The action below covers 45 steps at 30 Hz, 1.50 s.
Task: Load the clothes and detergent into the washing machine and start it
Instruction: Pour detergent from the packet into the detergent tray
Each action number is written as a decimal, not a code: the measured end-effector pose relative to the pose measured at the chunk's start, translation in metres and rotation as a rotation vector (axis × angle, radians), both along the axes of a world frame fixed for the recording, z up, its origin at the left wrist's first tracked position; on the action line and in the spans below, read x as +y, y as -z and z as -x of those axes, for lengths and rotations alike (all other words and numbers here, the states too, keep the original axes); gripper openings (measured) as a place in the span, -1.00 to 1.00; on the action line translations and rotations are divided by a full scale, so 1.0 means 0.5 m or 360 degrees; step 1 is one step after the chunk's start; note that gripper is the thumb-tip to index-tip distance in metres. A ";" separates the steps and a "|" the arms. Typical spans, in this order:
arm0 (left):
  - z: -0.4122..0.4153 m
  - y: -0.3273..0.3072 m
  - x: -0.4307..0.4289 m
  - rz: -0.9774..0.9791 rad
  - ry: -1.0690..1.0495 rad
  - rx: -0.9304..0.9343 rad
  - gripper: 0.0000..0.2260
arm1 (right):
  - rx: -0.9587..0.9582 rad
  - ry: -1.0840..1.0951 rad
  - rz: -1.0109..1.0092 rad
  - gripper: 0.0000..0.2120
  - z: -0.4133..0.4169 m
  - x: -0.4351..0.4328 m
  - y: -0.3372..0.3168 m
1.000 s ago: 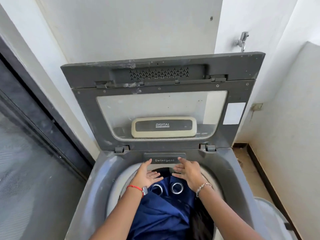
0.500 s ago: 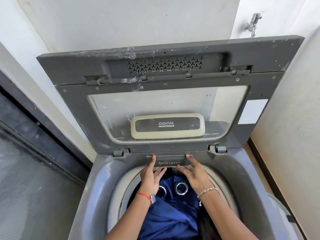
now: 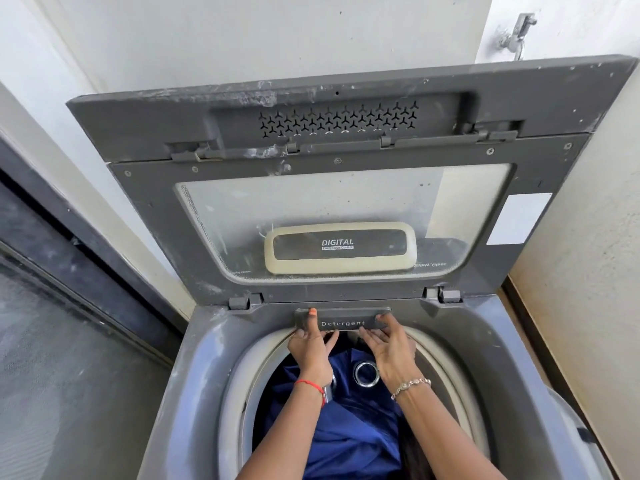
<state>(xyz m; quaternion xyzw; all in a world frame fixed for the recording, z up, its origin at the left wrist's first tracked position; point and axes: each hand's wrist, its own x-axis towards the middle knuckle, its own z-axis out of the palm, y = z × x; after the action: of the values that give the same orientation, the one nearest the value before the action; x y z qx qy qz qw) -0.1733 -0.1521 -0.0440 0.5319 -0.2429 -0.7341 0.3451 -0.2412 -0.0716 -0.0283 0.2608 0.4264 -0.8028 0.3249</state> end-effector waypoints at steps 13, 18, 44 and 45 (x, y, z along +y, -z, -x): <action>-0.073 0.003 0.057 -0.0063 -0.0034 -0.0065 -0.84 | -0.0046 -0.0114 0.0102 -0.93 -0.083 0.070 0.025; -0.081 -0.009 0.075 -0.0085 0.0036 -0.0023 -0.85 | -0.0036 -0.0157 -0.0015 -0.63 -0.068 0.070 0.032; 0.237 -0.454 0.430 0.0404 0.2653 0.0034 -0.77 | 0.0679 -0.0064 -0.0050 -0.67 0.145 0.766 -0.390; 0.268 -0.470 0.463 0.0478 0.2677 0.0067 -0.79 | 0.0735 0.0021 -0.0060 -0.71 0.160 0.810 -0.414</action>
<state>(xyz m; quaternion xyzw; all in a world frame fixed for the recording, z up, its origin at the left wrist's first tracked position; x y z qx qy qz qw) -0.3075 0.0796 0.1910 0.1095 -0.6453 -0.7158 -0.2434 -0.3212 0.3335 0.1785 0.0789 0.5027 -0.8352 0.2085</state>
